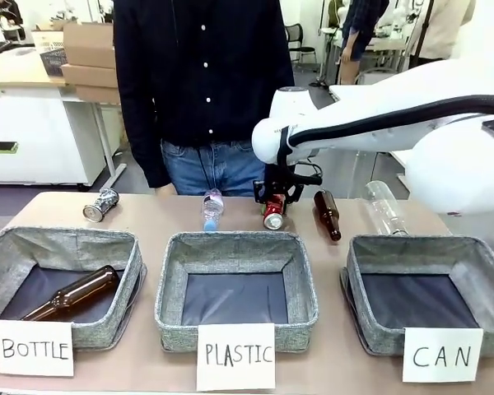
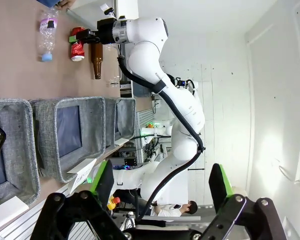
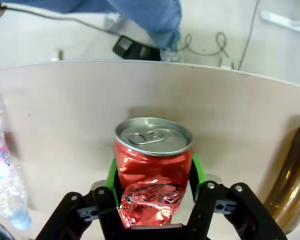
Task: Sort the can waste into the basket.
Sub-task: Pick up the can waste from the table and place it in the right Fabric basket.
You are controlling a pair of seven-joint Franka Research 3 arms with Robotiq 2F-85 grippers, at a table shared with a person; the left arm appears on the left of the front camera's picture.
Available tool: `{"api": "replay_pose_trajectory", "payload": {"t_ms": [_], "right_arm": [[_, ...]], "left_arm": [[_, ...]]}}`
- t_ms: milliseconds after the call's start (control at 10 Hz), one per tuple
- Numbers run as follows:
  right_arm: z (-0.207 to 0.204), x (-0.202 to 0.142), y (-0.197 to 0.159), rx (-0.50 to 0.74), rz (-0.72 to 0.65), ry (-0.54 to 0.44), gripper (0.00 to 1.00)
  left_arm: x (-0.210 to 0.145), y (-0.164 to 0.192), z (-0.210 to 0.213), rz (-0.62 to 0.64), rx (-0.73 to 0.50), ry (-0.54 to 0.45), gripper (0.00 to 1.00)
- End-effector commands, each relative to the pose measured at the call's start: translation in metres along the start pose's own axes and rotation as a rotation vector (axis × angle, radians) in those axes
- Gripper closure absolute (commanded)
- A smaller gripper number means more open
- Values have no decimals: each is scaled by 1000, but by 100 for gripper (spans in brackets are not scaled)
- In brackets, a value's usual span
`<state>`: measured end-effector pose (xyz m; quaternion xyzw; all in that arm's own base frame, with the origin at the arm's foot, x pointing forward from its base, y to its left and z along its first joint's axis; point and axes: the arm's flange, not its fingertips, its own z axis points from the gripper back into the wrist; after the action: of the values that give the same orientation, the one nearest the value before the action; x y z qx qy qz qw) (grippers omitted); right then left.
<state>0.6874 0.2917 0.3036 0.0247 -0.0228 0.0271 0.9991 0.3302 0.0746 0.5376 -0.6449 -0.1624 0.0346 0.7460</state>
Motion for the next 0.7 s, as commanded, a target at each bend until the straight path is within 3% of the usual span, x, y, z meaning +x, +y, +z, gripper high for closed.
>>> {"api": "replay_pose_trajectory", "payload": {"t_ms": [0,600], "right_arm": [[6,3,0,-14,-35,11,100],[18,4,-11,24,-45,32,100]], "left_arm": [[0,-2,-1,-24,-26,-2,0],[0,-2,-1,-24,-26,-2,0]]}}
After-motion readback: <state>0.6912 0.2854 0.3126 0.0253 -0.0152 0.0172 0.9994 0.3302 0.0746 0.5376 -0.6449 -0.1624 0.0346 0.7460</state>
